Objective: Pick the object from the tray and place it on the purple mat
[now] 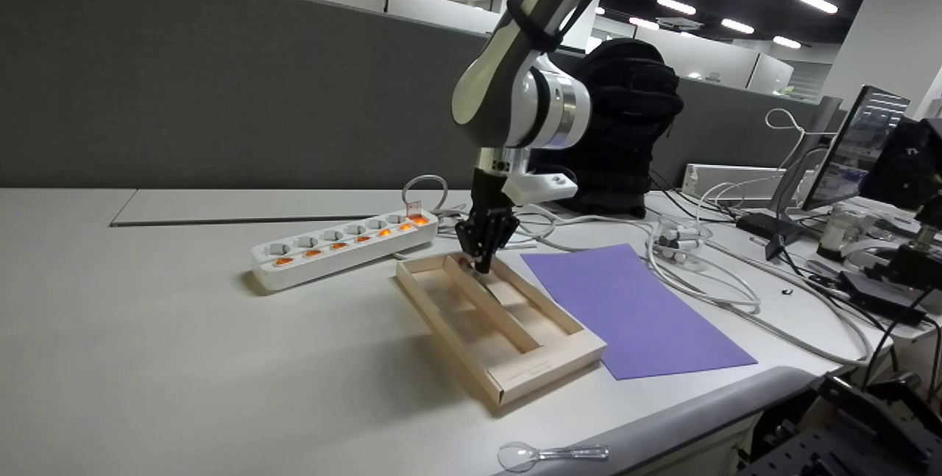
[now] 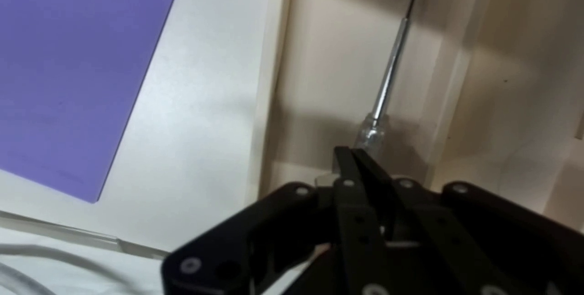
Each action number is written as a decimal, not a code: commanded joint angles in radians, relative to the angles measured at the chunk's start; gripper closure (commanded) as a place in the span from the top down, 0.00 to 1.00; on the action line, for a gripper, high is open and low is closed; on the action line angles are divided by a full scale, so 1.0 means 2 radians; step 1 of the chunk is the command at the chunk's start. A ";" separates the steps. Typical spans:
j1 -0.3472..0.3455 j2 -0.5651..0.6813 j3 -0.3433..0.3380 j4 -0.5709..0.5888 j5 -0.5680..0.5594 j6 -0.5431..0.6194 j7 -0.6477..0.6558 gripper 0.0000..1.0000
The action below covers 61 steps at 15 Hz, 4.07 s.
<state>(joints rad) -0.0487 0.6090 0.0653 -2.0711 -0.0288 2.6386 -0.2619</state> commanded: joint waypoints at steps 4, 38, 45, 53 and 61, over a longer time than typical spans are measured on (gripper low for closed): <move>0.004 0.010 -0.004 0.014 -0.014 -0.021 0.006 0.57; 0.006 -0.155 -0.020 -0.060 -0.022 -0.089 0.027 0.05; -0.023 -0.184 -0.098 -0.126 -0.068 -0.035 0.074 0.05; -0.061 -0.127 -0.118 -0.141 -0.032 0.025 0.079 0.05; -0.060 -0.054 -0.109 -0.111 0.014 0.091 0.103 0.05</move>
<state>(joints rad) -0.1672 0.4496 -0.1638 -2.3387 -0.0207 2.7945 -0.1084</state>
